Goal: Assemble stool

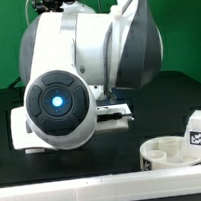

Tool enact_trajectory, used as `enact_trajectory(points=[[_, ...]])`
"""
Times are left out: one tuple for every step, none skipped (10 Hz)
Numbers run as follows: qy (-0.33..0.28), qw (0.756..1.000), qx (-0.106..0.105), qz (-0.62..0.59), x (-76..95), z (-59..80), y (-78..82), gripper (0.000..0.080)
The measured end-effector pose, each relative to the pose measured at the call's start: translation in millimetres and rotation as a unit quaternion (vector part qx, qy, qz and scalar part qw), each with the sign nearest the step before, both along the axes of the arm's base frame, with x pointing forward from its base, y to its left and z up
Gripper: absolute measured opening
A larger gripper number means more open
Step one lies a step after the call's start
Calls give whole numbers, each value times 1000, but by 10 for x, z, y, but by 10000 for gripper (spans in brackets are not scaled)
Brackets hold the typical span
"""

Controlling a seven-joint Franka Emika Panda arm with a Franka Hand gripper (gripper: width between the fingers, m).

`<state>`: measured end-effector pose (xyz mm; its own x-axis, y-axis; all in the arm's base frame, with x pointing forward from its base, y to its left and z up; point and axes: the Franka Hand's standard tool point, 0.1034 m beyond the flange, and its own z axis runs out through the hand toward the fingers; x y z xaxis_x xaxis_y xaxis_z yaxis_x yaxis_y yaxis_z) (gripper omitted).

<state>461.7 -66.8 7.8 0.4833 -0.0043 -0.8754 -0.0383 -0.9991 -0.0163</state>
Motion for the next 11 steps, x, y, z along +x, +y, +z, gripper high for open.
enact_trajectory(points=[[-1, 1000, 1, -2, 22, 22, 4, 324], [0, 1000, 4, -2, 97, 120, 20, 324], [-3, 1000, 4, -2, 204, 241, 17, 324], [-6, 1000, 3, -3, 287, 351, 20, 324], [5, 1000, -8, -10, 352, 536, 54, 324], [7, 1000, -15, -12, 447, 704, 72, 325], [1, 1000, -16, -11, 499, 736, 73, 325], [-5, 1000, -16, -10, 495, 676, 63, 325], [-16, 1000, -17, -9, 529, 651, 56, 325], [-24, 1000, -18, -9, 556, 640, 52, 325], [-69, 997, -21, -5, 674, 599, 40, 325]])
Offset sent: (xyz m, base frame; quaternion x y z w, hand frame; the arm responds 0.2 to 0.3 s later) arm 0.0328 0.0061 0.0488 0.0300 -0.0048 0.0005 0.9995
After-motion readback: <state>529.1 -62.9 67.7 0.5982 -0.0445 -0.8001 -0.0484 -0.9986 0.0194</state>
